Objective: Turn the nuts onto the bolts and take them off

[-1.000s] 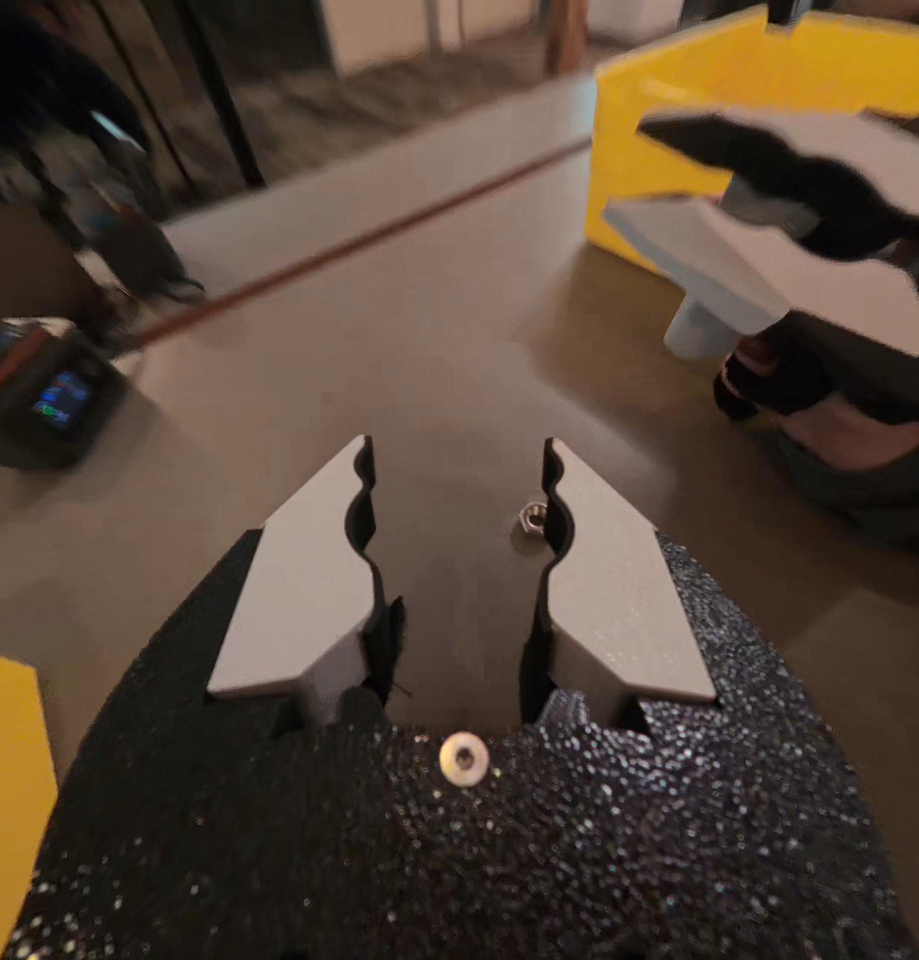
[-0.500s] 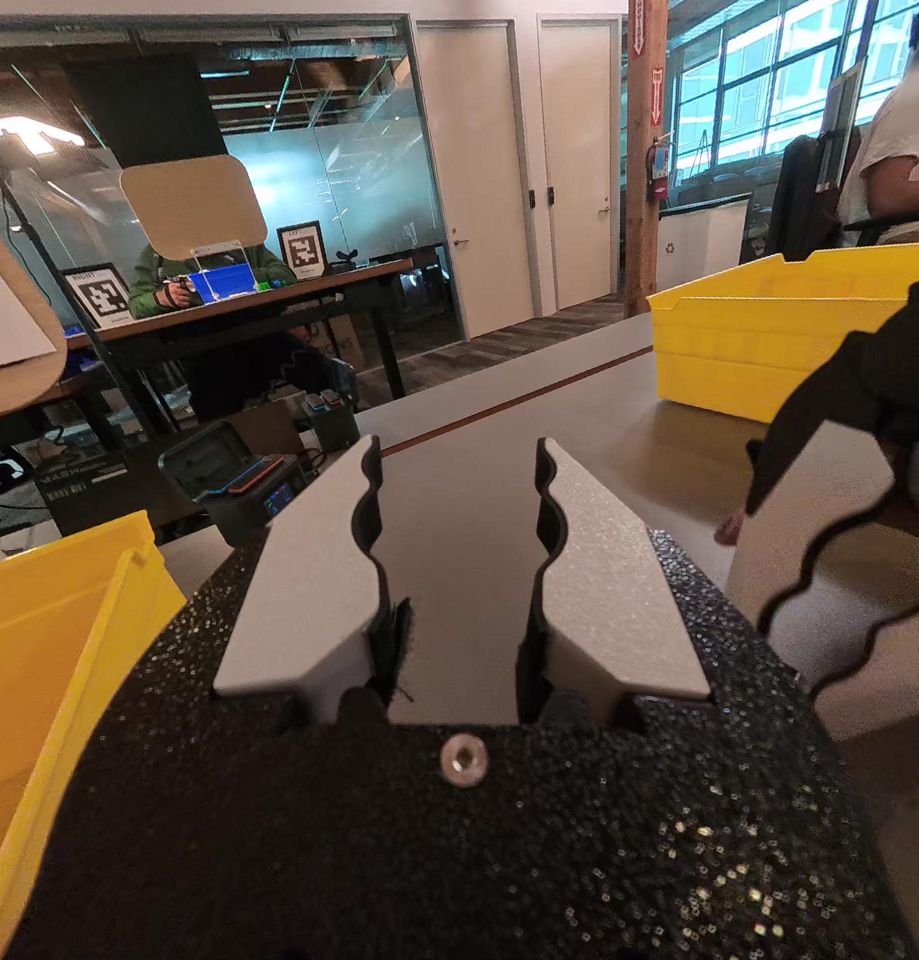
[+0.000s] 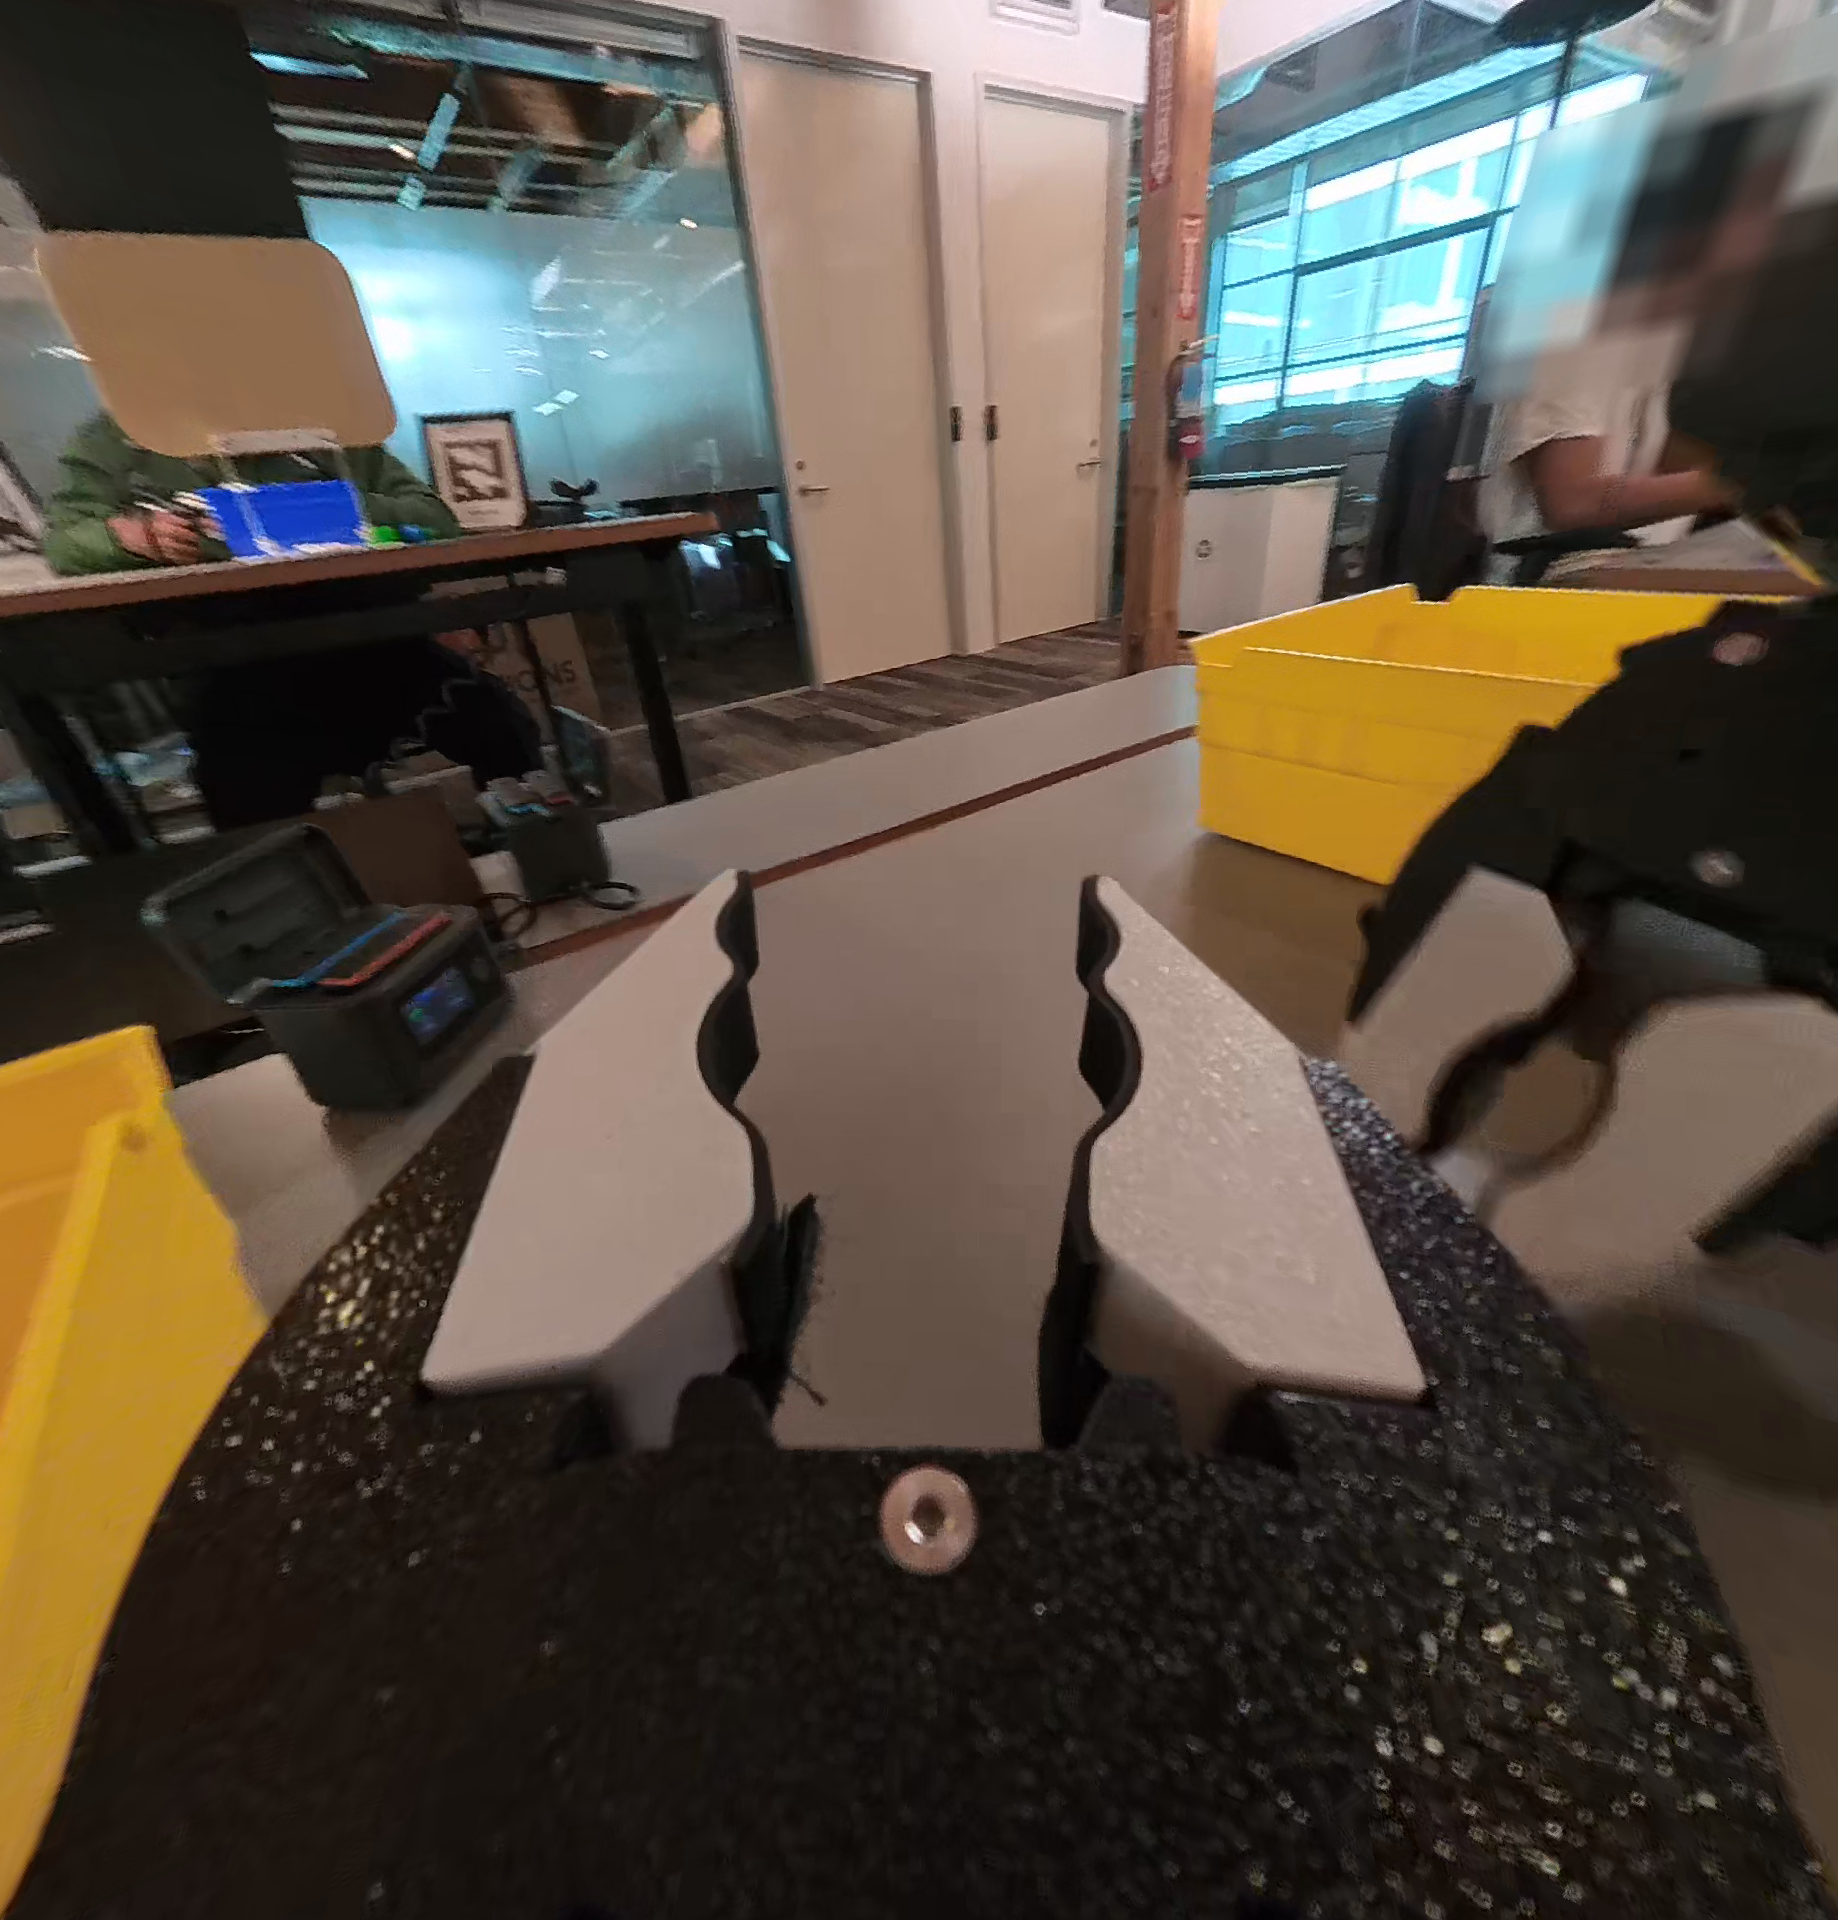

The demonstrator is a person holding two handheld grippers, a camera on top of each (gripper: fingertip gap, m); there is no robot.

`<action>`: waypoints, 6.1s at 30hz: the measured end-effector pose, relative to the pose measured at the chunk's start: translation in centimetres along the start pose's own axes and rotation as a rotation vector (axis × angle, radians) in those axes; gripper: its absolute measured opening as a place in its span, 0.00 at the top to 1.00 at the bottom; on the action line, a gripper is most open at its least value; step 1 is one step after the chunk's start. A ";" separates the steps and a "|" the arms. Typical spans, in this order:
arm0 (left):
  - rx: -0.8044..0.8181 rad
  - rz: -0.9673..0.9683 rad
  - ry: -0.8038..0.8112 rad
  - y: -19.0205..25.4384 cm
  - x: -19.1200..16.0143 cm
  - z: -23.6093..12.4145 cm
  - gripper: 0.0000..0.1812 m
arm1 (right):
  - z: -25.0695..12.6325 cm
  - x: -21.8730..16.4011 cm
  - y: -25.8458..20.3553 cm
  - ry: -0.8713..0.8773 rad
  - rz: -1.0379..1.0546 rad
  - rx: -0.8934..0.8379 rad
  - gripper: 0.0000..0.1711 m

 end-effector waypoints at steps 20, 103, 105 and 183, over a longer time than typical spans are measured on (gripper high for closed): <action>-0.773 -0.140 -0.161 8.0 -2.2 0.6 0.87 | -8.2 1.0 3.1 0.776 0.285 0.219 0.96; -0.718 0.010 -0.061 10.2 -1.6 0.0 0.91 | -11.9 1.3 1.4 0.135 -0.001 0.024 0.90; -0.717 0.010 -0.061 10.2 -1.6 -0.1 0.91 | -11.9 1.3 1.4 0.131 0.010 0.027 0.90; -0.930 -0.178 -0.024 10.2 -0.7 -0.8 0.91 | -10.4 3.3 -0.9 0.863 0.166 0.021 0.47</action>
Point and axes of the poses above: each gripper's, where its closed fingertips meet, z out along the fingers, x out of its top, y = z × x across the jaws, the point moved 3 cm from there along -z, back along the fingers, and after that the axes turned 15 degrees about -y, right-handed, at the moved point
